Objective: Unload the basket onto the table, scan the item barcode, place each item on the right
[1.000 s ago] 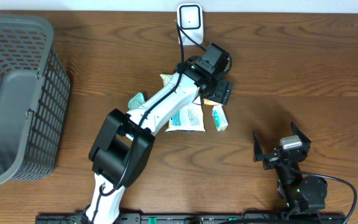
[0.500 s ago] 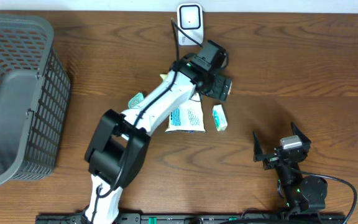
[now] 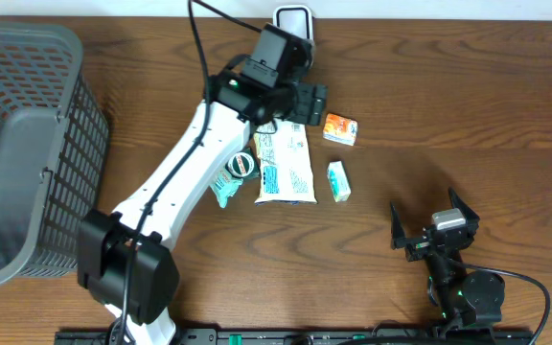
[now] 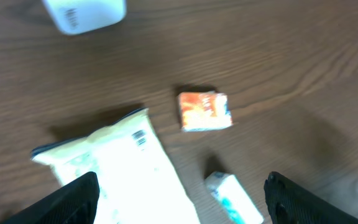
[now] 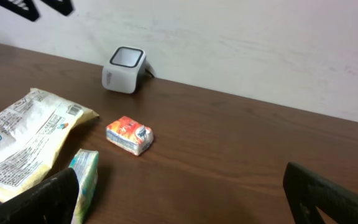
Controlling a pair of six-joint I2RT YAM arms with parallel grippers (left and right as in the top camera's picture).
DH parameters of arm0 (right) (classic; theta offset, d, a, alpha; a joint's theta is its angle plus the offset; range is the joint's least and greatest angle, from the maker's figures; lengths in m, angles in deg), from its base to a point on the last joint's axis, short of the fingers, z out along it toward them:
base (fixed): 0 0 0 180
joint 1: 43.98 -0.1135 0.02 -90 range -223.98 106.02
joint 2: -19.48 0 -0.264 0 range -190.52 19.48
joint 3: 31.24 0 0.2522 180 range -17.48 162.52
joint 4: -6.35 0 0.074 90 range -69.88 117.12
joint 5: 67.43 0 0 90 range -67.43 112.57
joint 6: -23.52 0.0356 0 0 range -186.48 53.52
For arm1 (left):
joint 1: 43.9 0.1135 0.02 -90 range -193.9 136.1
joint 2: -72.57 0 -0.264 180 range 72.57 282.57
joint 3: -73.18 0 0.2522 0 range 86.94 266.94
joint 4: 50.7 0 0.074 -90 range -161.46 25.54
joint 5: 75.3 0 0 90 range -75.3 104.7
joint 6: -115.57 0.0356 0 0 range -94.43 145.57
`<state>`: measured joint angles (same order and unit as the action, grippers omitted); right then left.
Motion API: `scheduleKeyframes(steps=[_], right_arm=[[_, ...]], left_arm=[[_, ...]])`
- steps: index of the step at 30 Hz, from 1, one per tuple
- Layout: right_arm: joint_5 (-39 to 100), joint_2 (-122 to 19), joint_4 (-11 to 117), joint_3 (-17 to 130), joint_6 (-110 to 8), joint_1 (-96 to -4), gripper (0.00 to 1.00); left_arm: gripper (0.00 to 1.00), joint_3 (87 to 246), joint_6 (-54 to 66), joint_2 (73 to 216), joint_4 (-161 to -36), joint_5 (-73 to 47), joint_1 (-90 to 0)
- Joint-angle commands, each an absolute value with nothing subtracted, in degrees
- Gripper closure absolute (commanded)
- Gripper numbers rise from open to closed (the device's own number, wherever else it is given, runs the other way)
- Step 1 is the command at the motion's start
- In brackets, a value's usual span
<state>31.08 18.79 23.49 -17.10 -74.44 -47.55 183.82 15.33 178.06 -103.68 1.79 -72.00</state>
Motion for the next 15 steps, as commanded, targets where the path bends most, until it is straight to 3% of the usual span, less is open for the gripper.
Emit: scheduleKeyframes(steps=[1, 15], right_arm=[[31.06, 19.05, 23.73, -17.17, -73.81, -47.94, 0.01], [31.06, 19.05, 23.73, -17.17, -73.81, -47.94, 0.01]], left_arm=[[0.16, 184.54, 16.81, 175.07, -105.47, 3.41, -69.13], [0.16, 184.54, 20.46, 169.41, -113.34, 3.41, -62.16]])
